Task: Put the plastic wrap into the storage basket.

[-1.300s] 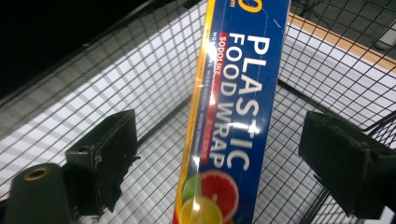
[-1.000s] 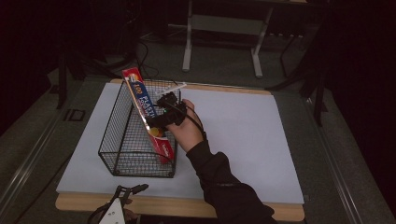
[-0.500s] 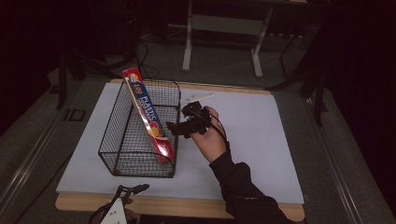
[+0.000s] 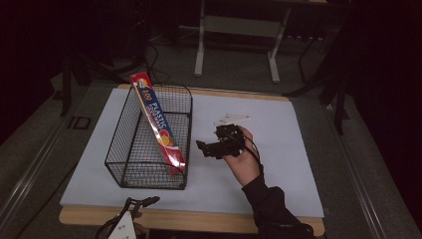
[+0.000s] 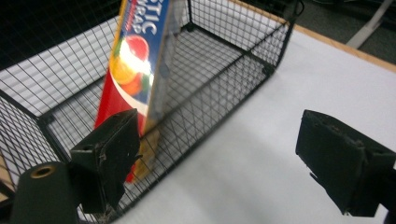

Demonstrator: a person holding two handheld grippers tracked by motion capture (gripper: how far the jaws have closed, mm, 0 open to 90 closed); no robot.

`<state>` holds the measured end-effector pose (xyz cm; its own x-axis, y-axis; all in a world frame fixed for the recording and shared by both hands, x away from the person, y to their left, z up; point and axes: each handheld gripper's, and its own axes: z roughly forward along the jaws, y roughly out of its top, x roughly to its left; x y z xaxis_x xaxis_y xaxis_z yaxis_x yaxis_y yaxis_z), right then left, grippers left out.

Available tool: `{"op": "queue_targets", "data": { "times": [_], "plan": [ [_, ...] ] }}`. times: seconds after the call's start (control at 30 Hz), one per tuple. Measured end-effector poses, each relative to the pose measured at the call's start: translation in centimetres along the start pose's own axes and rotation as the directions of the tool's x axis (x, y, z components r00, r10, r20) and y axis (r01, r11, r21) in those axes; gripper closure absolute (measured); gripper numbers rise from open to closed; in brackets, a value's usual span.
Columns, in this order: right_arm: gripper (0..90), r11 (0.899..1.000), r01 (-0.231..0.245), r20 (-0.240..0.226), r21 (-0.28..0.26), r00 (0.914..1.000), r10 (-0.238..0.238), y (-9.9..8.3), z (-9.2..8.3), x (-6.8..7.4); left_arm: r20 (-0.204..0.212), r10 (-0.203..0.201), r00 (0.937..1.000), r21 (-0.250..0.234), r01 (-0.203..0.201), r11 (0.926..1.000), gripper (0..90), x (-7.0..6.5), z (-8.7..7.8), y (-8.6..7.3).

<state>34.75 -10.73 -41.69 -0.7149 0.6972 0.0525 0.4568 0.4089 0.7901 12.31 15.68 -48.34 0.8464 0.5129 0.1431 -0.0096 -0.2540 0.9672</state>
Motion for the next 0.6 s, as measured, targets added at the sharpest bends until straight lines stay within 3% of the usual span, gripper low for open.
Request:
{"op": "queue_targets", "data": {
  "times": [0.3, 0.6],
  "plan": [
    [13.7, 1.000, 0.001, -0.015, 0.007, 0.9999, -0.001, -3.3, -1.1, -1.3, 0.001, -0.004, 1.0000, 0.004, 0.004, 1.0000, 0.7, 0.0, 0.1, 0.0],
    [13.8, 1.000, 0.010, 0.015, -0.014, 0.9998, -0.010, -5.5, -2.5, -2.0, 0.000, -0.002, 1.0000, 0.007, 0.002, 1.0000, 0.7, 0.0, 0.1, -0.1]
  ]
}}
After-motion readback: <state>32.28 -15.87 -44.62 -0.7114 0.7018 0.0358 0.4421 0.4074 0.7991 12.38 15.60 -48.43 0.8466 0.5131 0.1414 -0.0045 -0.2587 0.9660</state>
